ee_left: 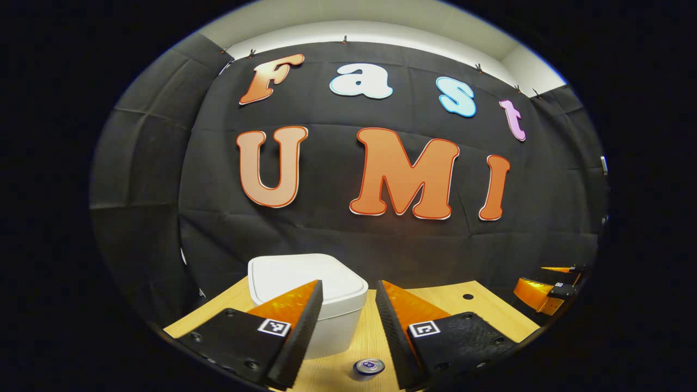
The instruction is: Press the lid of the desktop garbage bin to open it, pick up the crumpled paper on the desktop and throw it into the bin, then pick up the pop can on the desktop and drop it into the bin, and finally close the garbage bin lid.
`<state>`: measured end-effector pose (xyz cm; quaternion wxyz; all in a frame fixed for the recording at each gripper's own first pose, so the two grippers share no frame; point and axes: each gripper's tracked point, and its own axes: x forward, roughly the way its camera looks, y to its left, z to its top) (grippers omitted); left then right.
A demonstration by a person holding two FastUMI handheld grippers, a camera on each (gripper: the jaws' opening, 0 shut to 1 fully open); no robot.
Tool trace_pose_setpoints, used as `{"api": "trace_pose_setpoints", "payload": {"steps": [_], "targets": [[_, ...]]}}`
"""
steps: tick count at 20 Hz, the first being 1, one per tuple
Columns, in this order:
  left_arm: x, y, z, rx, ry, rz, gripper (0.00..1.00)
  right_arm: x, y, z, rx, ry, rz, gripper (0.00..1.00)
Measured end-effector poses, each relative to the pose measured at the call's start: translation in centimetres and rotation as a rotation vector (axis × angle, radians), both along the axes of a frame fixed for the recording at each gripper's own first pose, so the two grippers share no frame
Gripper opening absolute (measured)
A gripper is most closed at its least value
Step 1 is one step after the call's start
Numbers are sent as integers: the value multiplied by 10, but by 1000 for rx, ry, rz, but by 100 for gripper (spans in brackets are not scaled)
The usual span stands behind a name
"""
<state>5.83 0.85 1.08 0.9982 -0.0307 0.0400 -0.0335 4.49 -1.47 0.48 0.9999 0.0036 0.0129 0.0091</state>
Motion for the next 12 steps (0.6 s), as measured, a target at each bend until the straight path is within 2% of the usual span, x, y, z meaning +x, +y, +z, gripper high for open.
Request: {"api": "trace_pose_setpoints", "payload": {"steps": [1, 2, 3, 4, 6, 9, 12], "targets": [[1, -4, 0, 15, 9, -23, 60, 0, 0, -1, 3, 1, 1, 94], [3, -3, 1, 26, 17, -35, 39, 1, 1, -1, 4, 2, 1, 94], [4, -2, 3, 26, 26, -40, 31, 2, 1, 0, 5, 2, 2, 95], [7, 7, 4, 35, 33, -4, 23, 3, 2, 0, 5, 4, 5, 95], [13, 12, 4, 33, 53, -5, 0, 3, 4, -1, 1, 6, 11, 95], [25, 12, 7, 20, 105, -75, 0, 5, 6, -2, -7, 14, 21, 95], [44, 26, 2, 38, 200, -107, 0, 6, 6, -5, -9, 27, 29, 94]]}}
